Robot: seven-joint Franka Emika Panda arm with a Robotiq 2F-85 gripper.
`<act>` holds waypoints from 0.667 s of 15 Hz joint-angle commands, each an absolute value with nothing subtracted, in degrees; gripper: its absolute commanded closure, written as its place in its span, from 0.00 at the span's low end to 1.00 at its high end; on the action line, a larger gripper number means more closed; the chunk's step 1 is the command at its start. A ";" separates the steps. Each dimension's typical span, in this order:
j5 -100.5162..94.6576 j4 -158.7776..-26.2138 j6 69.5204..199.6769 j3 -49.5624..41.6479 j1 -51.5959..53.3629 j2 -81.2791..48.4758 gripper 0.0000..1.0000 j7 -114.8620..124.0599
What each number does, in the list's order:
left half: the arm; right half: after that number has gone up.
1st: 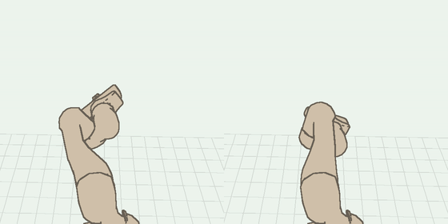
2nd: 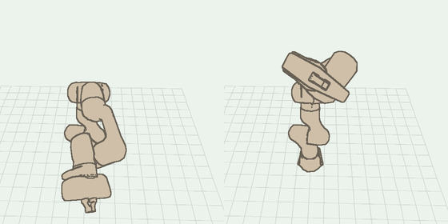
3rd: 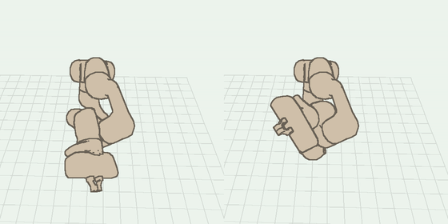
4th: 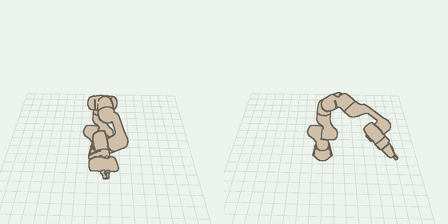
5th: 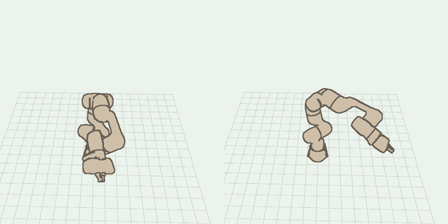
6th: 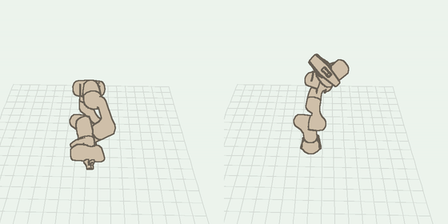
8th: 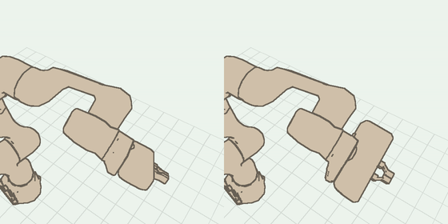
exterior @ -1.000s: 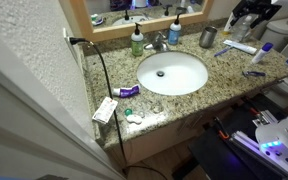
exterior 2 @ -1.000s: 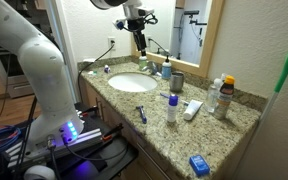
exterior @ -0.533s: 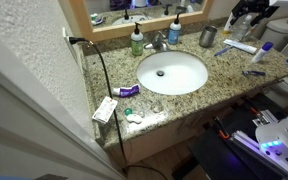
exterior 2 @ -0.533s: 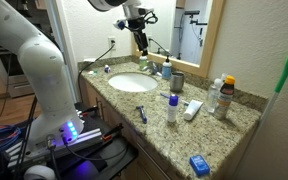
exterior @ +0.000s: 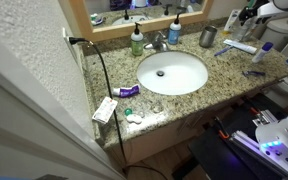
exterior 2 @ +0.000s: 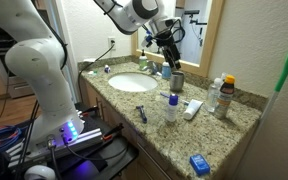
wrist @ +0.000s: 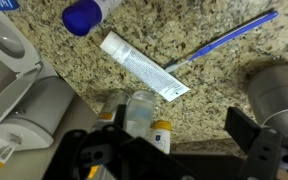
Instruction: Set the white tube upright on the right side of the counter
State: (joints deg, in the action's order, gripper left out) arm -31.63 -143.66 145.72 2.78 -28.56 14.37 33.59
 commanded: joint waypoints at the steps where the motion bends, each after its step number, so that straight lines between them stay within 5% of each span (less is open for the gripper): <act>1: -32.59 -142.33 145.20 -0.40 -25.47 12.93 0.00 34.38; 10: -61.64 -137.78 159.65 -7.84 -26.88 1.30 0.00 33.54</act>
State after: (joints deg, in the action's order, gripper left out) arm -51.15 -142.97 155.17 -3.61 -26.52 9.16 34.72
